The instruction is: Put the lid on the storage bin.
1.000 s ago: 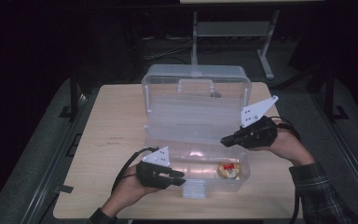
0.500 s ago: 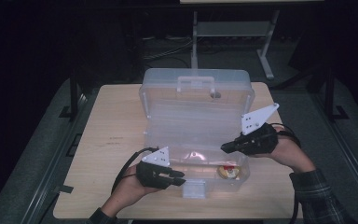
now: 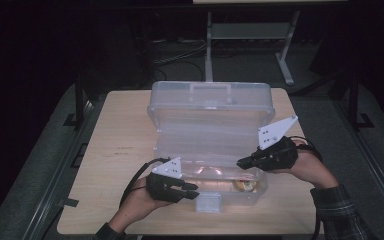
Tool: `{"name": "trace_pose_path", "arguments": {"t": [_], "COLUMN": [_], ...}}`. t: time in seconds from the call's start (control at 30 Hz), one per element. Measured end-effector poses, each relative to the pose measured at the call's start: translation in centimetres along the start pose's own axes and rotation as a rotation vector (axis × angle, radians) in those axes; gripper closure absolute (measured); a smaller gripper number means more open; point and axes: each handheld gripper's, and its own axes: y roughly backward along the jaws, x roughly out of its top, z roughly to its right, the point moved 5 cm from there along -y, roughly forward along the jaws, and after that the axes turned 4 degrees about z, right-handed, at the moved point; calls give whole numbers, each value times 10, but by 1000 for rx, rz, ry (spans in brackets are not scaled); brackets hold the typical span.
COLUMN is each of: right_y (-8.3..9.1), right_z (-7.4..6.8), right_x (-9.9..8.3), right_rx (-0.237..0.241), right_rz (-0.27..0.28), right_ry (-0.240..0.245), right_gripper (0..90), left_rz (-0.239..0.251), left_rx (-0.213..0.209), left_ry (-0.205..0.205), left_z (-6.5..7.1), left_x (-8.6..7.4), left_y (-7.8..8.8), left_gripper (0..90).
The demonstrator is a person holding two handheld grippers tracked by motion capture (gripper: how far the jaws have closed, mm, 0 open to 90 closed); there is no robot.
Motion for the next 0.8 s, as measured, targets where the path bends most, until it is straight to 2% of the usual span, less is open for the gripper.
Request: {"name": "trace_pose_path", "arguments": {"t": [0.27, 0.37, 0.47, 0.53, 0.6, 0.7, 0.8], "right_y": [-2, -1, -1, -1, -2, -1, -1], "right_z": [-2, -1, -1, -1, -1, -2, -2], "right_x": [-1, 0, 0, 0, 0, 0, 0], "right_rx": [12, 10, 12, 16, 17, 17, 16], "right_rz": [-10, -10, -11, -18, -19, -21, -21], "right_ry": [-4, -10, -7, 0, -2, -3, -2], "right_gripper": [899, 899, 899, 899, 899, 899, 899], "left_rz": [24, 29, 63, 83, 101, 120, 158], "left_rx": [0, 11, 2, 10, 4, -3, -10], "left_ry": [26, 13, 13, 24, 26, 32, 46], "left_z": [2, 2, 3, 4, 4, 4, 4], "left_x": [1, 2, 6, 10, 13, 16, 22], "left_y": [0, 1, 5, 9, 14, 21, 32], "left_gripper": [728, 691, 664, 654, 667, 736, 854]}}
